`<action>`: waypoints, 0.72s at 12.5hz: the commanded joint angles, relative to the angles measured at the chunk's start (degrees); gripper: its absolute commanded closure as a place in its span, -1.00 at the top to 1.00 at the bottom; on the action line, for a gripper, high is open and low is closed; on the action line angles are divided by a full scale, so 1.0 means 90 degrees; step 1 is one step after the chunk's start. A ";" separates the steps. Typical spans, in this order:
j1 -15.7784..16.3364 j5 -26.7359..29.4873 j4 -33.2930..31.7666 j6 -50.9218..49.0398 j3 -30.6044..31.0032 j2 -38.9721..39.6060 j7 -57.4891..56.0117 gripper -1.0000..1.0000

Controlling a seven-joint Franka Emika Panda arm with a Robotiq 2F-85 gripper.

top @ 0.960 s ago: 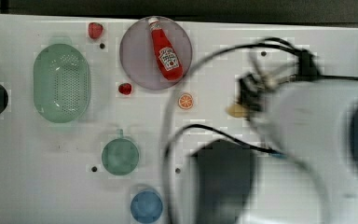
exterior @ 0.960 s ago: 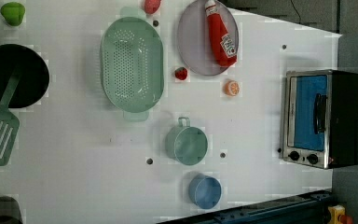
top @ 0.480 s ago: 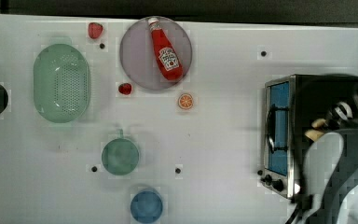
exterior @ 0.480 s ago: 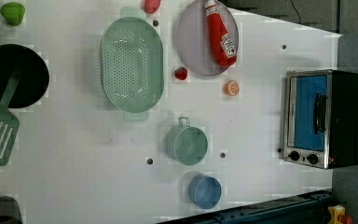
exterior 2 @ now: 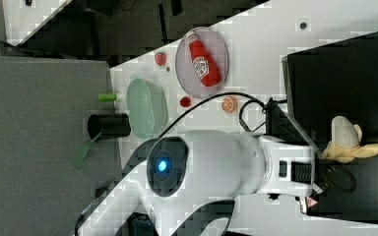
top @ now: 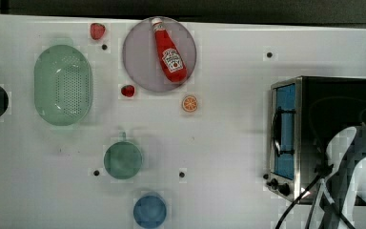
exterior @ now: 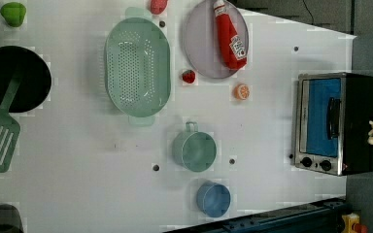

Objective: Pick banana from table and place on oven.

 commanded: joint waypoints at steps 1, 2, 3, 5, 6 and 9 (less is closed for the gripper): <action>0.0279 0.0135 0.0466 -0.0051 0.0064 -0.0307 -0.1110 -0.27; 0.0284 0.0135 0.0466 -0.0047 0.0084 -0.0306 -0.1112 -0.04; 0.0280 0.0135 0.0462 -0.0054 0.0072 -0.0295 -0.1109 0.18; 0.0295 0.0135 0.0460 -0.0086 0.0120 -0.0293 -0.1108 0.64; 0.0296 0.0135 0.0456 -0.0149 0.0157 -0.0287 -0.1111 0.87; 0.0344 0.0149 0.0539 -0.0600 0.0428 -0.0333 -0.1109 1.00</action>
